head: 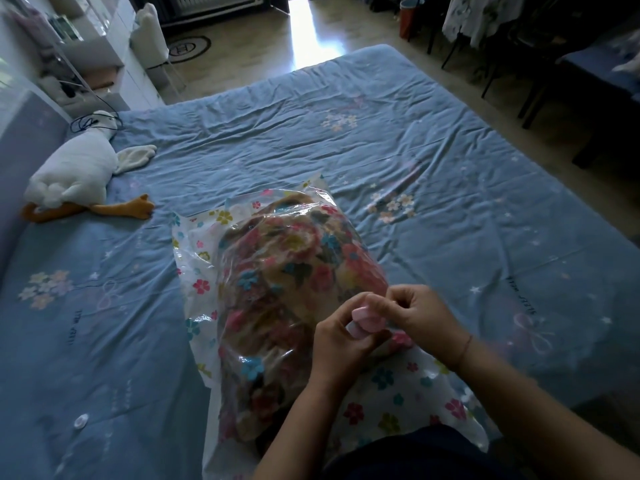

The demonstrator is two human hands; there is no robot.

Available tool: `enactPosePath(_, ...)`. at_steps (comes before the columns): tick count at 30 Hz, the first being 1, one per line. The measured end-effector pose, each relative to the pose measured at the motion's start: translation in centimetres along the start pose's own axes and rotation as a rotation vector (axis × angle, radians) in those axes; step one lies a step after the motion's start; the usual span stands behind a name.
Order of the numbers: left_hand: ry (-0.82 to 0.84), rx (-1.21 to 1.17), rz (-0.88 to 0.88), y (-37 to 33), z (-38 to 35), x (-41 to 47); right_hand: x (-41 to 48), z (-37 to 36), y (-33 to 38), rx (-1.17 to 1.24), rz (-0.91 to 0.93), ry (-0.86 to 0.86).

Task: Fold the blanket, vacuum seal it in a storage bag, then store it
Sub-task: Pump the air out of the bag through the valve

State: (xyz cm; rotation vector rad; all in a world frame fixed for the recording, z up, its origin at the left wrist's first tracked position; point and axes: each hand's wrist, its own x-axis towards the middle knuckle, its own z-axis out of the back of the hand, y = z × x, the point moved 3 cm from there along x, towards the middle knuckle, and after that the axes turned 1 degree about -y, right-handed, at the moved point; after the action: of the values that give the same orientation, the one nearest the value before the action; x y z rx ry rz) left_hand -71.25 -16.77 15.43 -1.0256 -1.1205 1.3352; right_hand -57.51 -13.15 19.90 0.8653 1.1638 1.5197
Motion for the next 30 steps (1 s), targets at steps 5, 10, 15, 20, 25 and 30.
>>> enactPosePath(5, -0.015, 0.018, 0.002, -0.2, 0.4, 0.3, -0.3, 1.7, 7.2, 0.235, 0.164, -0.007)
enactPosePath(10, -0.022, 0.029, 0.01, 0.1, 0.2, 0.1, -0.3, 1.5, 6.8, 0.285, 0.18, -0.005)
enactPosePath(15, -0.027, 0.011, 0.016, 0.2, 0.2, 0.1, 0.0, 0.2, 1.4, 0.064, 0.035, -0.015)
enactPosePath(20, -0.036, 0.027, 0.024, 0.3, 0.4, 0.2, -0.3, 2.3, 8.1, 0.322, 0.235, -0.001)
enactPosePath(25, -0.026, -0.018, 0.021, 0.1, 0.1, 0.1, 0.3, 1.2, 4.2, 0.17, 0.161, -0.003)
enactPosePath(30, -0.008, -0.002, 0.007, 0.1, 0.2, 0.0, -0.2, 0.3, 1.2, 0.065, 0.06, -0.012)
